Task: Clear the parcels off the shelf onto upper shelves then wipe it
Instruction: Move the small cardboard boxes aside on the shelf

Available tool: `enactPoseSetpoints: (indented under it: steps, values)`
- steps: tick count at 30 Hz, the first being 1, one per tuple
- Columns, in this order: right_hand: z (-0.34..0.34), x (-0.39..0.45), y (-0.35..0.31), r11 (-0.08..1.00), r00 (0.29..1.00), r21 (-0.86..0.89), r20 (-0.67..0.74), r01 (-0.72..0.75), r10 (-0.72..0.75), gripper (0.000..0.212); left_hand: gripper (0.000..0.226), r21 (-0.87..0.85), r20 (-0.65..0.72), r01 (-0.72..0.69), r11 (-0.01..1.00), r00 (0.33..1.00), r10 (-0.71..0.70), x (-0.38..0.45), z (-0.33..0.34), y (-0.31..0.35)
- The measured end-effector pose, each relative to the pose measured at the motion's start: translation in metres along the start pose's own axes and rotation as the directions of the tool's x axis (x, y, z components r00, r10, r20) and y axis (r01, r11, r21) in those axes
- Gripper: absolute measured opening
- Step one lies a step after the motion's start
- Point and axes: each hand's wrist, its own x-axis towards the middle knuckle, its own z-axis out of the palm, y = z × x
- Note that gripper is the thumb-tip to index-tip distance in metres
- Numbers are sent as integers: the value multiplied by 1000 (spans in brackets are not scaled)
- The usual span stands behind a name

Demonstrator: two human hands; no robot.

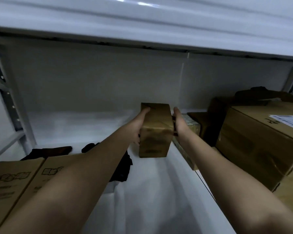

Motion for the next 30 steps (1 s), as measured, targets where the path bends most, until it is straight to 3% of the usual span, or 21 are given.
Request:
enactPoseSetpoints:
  steps: [5, 11, 16, 20, 23, 26, 30]
  values:
    - [-8, -14, -5, 1000, 999, -1, 50, -7, 7, 59, 69, -75, 62, 80, 994, 995, -75, -15, -7, 4]
    - [-16, -42, -13, 999, 991, -46, 129, 26, -20, 49, 61, -147, 70, 88, 985, 994, -79, -36, -3, -2]
    - [-26, -58, -13, 990, 974, -74, 203, 122, -105, 38, 63, -184, 33, -24, 983, 999, 31, -52, 6, -16]
    - [-33, -72, 0, 993, 961, -21, 254, 115, -106, 55, 63, -221, -11, -181, 958, 983, 183, -70, 19, -32]
    - [-43, -80, 11, 996, 961, 81, 270, 40, -61, 55, 61, -307, -50, -214, 927, 977, 209, -88, 32, -46]
    - [-48, -95, 14, 985, 955, 171, 287, 25, -74, 42, 62, -367, -78, -251, 896, 968, 239, -101, 39, -59]
    - [-41, -117, 13, 982, 956, 163, 262, 93, -134, 43, 69, -393, -133, -284, 875, 959, 252, -123, 39, -67]
